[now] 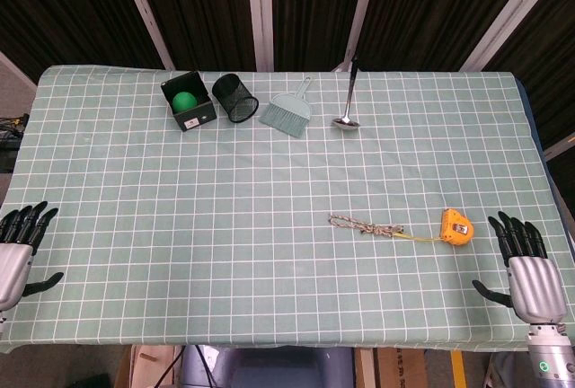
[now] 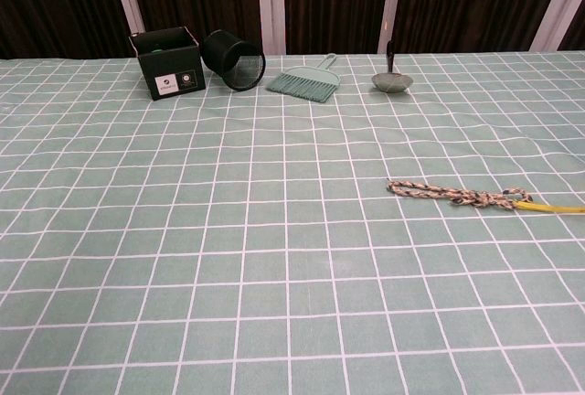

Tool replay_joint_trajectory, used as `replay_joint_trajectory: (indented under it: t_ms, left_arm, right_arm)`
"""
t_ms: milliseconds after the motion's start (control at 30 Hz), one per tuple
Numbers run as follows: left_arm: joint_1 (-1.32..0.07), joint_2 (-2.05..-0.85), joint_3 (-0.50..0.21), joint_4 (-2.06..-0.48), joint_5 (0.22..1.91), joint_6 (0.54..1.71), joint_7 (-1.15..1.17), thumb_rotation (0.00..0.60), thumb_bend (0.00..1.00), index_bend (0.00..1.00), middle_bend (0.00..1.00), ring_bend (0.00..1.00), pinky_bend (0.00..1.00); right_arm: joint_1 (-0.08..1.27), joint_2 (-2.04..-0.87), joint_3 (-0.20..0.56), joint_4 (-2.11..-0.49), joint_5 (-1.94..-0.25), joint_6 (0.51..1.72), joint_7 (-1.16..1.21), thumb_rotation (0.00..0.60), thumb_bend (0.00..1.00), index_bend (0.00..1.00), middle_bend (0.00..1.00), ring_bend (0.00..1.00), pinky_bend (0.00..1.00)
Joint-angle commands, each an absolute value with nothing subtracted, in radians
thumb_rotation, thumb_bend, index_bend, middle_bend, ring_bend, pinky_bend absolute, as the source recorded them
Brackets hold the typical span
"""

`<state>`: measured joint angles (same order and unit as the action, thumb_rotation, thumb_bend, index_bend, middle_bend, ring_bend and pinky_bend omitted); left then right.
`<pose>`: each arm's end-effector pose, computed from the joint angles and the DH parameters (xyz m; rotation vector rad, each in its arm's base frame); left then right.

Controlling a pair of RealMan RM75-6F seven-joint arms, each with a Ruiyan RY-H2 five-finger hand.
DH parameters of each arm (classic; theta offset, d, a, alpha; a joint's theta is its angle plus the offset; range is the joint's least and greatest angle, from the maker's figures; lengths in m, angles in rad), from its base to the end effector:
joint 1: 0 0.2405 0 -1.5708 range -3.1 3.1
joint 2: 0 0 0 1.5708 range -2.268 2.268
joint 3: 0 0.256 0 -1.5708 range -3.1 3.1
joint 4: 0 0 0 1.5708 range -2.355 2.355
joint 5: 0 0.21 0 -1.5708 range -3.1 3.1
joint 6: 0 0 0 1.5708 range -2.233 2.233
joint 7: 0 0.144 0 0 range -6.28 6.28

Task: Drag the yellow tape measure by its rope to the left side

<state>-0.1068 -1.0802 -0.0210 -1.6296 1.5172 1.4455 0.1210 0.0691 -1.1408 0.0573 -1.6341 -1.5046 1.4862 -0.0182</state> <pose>-0.3092 0.1814 0.1599 -1.4939 -0.8189 -0.7829 -0.3061 -0.1772 0.1510 1.3689 -0.9258 0.9241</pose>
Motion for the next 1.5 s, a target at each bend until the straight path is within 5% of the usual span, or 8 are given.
replay_joint_trajectory:
  t_ms: [33,300,500,800,1500]
  left_arm:
    - [-0.138,-1.053,-0.031,-1.659,1.519,1.41,0.151,0.6,0.0,0.0,0.0,0.0,0.0]
    - [-0.289,-0.997,-0.122,-1.714,1.484,1.258,0.209,0.6,0.02,0.03,0.0,0.0,0.0]
    - [-0.433,-1.006,-0.185,-1.717,1.451,1.103,0.24,0.6,0.1,0.19,0.0,0.0,0.0]
    - [-0.656,-1.166,-0.264,-1.68,1.314,0.893,0.357,0.6,0.17,0.29,0.0,0.0,0.0]
    - [-1.061,-1.559,-0.343,-1.435,1.071,0.707,0.573,0.6,0.26,0.35,0.02,0.0,0.0]
  right_arm:
    - [0.07,-1.137,0.061,-1.64,-1.493,1.479,-0.004,0.6,0.12,0.0,0.0,0.0,0.0]
    - [0.078,-1.135,0.071,-1.645,-1.462,1.452,0.017,0.6,0.12,0.0,0.0,0.0,0.0]
    - [0.08,-1.13,0.08,-1.651,-1.43,1.434,0.04,0.6,0.12,0.0,0.0,0.0,0.0]
    - [0.082,-1.119,0.088,-1.66,-1.397,1.409,0.071,0.6,0.12,0.0,0.0,0.0,0.0]
    - [0.092,-1.103,0.102,-1.681,-1.352,1.362,0.142,0.6,0.12,0.0,0.0,0.0,0.0]
